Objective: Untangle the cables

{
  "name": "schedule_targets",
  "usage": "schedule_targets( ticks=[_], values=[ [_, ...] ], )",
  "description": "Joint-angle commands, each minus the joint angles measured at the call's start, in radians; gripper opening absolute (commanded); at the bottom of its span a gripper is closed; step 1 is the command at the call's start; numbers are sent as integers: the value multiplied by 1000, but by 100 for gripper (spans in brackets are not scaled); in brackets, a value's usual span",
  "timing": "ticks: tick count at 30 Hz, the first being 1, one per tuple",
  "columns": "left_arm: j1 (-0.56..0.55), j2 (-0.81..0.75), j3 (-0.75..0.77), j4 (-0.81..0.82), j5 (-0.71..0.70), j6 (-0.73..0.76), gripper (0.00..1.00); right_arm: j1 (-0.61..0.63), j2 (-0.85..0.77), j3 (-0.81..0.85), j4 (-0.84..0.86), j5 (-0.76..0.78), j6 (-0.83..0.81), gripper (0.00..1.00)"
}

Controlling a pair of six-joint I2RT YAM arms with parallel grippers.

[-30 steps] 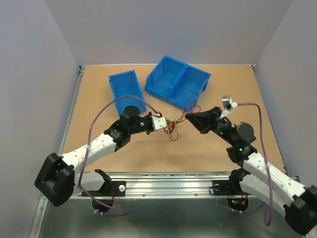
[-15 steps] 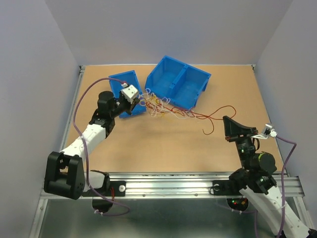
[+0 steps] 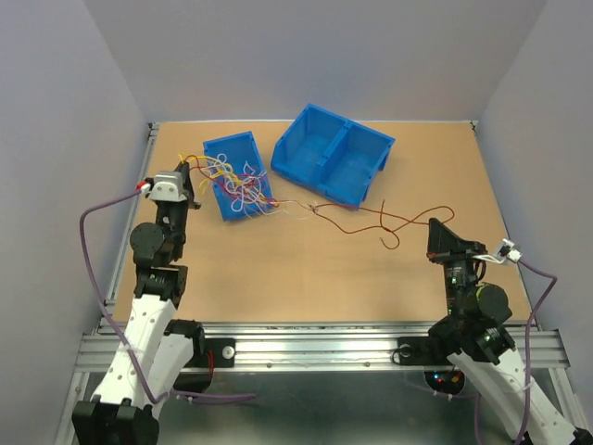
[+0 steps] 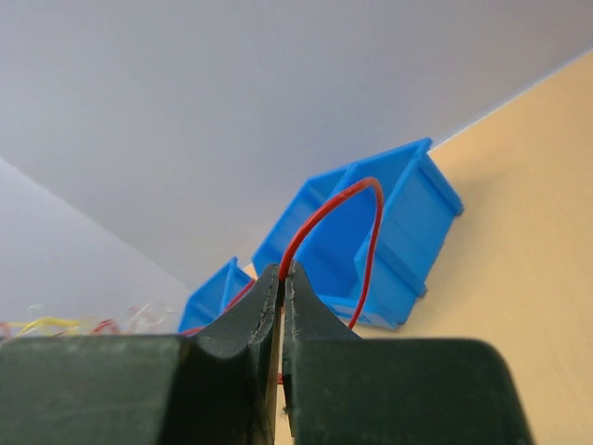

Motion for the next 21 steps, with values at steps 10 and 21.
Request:
schedule_targets(
  ticks=[10,21],
  values=[
    [7,-236,-80,108,302,38,0,2,68,-31,102,-203,-109,22],
    [7,-233,-69,76,655,60,0,4,569,-7,392,-797,-220,100]
  ],
)
